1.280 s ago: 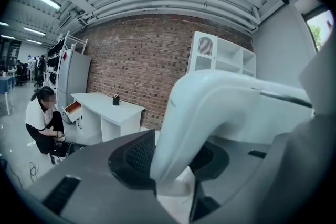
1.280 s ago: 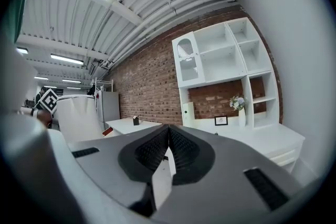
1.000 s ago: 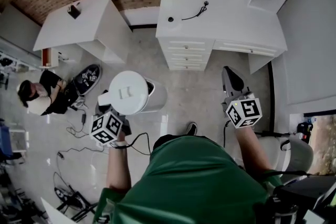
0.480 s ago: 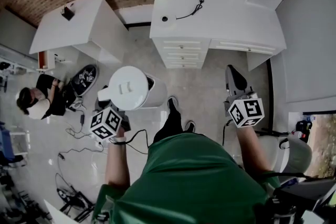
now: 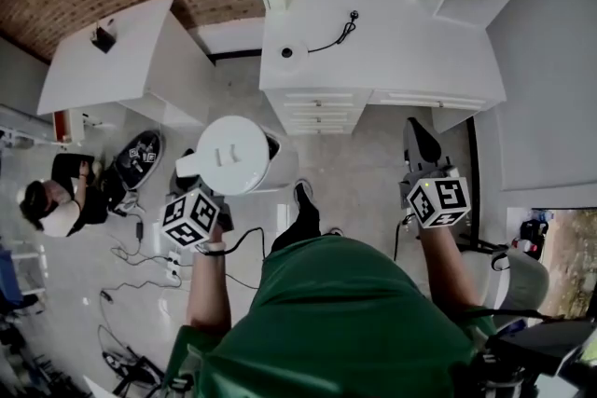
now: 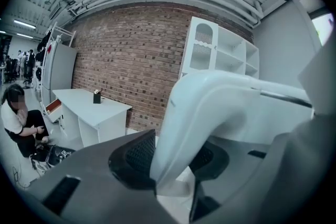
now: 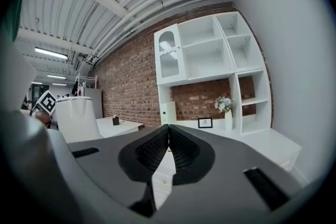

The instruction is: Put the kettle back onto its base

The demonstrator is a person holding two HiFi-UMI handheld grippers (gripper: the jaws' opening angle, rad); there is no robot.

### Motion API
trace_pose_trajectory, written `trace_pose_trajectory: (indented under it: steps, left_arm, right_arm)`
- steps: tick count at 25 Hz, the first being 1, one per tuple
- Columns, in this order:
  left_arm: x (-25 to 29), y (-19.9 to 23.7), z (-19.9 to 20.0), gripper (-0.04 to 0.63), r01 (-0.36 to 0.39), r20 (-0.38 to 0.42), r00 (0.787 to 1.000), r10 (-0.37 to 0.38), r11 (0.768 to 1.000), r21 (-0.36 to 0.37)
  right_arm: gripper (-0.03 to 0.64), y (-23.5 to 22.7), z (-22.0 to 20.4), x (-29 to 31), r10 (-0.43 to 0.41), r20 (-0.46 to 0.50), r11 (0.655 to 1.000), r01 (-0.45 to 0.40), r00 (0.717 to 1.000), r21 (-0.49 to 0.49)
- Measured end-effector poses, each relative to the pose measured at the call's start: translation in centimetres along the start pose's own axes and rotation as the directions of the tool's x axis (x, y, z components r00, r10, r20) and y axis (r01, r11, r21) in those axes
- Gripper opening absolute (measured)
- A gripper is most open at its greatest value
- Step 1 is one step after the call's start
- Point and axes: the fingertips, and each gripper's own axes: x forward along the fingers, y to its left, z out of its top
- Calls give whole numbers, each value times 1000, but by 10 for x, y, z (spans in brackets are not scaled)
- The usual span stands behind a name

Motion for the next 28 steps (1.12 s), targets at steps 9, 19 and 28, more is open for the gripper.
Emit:
trace_pose_trajectory:
  steps: [9, 19, 28]
  left_arm:
    - [100, 25, 49, 162, 27, -7, 1000, -27, 998, 62]
    - [178, 38, 70, 162, 104, -40, 994, -102, 993, 60]
    - [232, 33, 78, 163, 60, -44, 997, -58, 997, 53]
  right_arm:
    - [21, 1, 19, 98, -34, -18, 999, 34, 999, -8]
    - [21, 5, 33, 164, -82, -30, 996, 81, 996, -25]
    - [21, -29, 15, 221, -44, -77, 999, 44, 996, -2]
